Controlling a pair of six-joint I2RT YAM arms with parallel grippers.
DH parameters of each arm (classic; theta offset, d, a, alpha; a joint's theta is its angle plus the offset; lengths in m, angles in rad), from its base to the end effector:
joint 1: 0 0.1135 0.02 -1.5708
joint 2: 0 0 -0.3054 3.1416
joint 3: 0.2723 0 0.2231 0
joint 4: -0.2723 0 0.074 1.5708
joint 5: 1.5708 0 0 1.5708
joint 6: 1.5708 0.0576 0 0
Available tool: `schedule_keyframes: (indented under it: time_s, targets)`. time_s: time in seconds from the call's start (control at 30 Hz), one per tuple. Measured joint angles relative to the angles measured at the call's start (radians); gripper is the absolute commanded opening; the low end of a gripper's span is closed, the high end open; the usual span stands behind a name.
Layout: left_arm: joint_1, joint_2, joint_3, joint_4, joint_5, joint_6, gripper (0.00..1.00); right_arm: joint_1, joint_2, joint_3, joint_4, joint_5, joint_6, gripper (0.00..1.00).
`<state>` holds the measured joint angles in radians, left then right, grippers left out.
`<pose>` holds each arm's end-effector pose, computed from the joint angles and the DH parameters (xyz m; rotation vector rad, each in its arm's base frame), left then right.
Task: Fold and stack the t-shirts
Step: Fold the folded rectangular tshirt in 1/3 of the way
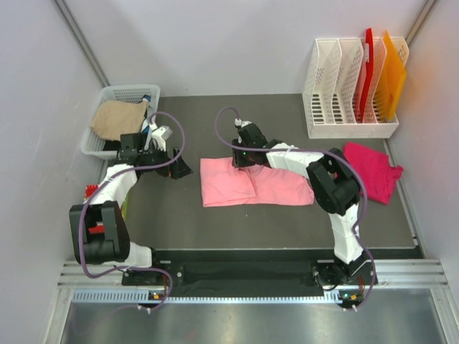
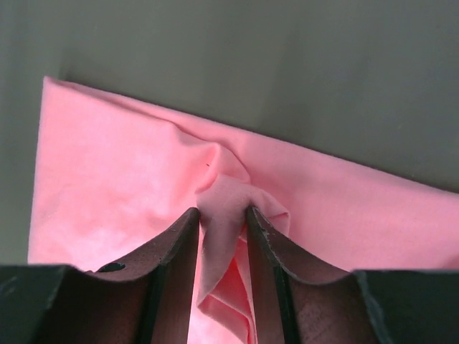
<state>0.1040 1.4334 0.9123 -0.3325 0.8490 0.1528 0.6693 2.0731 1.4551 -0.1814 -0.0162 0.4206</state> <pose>0.2711 -0.0152 0.2766 0.4249 2.1831 -0.8777 0.3670 0.2915 0.2112 -0.3103 2.4180 0.5300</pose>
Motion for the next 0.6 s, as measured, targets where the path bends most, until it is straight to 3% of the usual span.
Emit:
schedule_keyframes:
  time_s: [0.27,0.6]
  targets:
    - [0.000,-0.002,0.000,-0.058,0.010,0.065,0.99,-0.059,0.000,0.038,-0.055,0.034,-0.040,0.33]
    - [0.000,-0.048,0.002,-0.117,0.029,0.109,0.99,-0.117,0.000,0.110,-0.167,0.196,-0.098,0.34]
